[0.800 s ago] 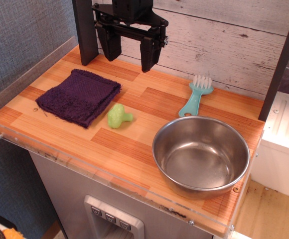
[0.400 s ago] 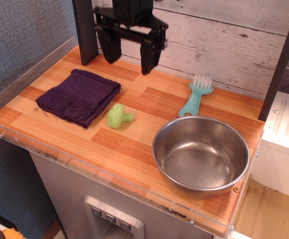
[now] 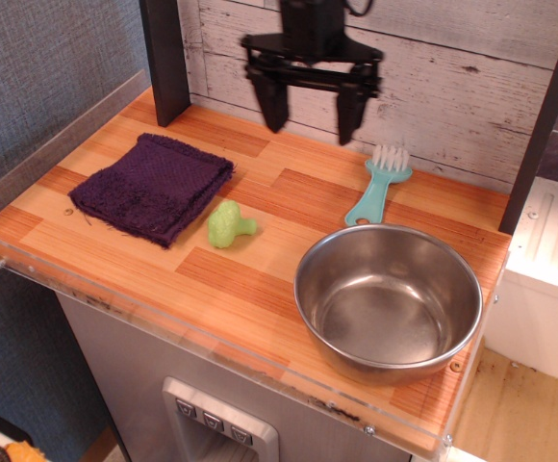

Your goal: Move brush and place on purple towel

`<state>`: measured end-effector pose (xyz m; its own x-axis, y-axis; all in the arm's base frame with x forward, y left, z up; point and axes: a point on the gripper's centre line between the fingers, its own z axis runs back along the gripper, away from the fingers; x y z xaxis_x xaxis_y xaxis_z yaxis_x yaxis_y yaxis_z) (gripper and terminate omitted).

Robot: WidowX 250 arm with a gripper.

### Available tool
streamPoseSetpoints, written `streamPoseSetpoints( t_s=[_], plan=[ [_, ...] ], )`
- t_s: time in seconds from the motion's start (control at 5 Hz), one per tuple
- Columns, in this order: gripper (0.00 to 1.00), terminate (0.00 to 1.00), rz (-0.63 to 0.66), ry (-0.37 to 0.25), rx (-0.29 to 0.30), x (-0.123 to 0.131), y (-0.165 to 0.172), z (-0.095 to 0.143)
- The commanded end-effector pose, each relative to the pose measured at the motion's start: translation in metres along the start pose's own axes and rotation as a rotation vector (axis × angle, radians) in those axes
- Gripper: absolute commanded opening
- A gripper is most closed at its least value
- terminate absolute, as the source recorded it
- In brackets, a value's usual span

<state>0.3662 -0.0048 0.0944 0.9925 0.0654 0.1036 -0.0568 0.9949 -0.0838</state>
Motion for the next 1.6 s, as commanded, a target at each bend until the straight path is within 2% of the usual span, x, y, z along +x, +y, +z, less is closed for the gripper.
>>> streamPoseSetpoints(
  t_s=[0.0, 0.4, 0.6, 1.0, 1.4],
  plan=[
    [1.00, 0.00, -0.021, -0.054, 0.025, 0.050, -0.037, -0.015],
    [1.00, 0.00, -0.111, 0.008, 0.148, 0.057, -0.050, -0.043],
    [1.00, 0.00, -0.101, 0.036, 0.173, 0.048, -0.042, -0.053],
    [1.00, 0.00, -0.082, 0.038, 0.182, 0.022, -0.026, -0.065],
    [1.00, 0.00, -0.115, 0.005, 0.160, 0.010, -0.032, -0.075]
  ],
)
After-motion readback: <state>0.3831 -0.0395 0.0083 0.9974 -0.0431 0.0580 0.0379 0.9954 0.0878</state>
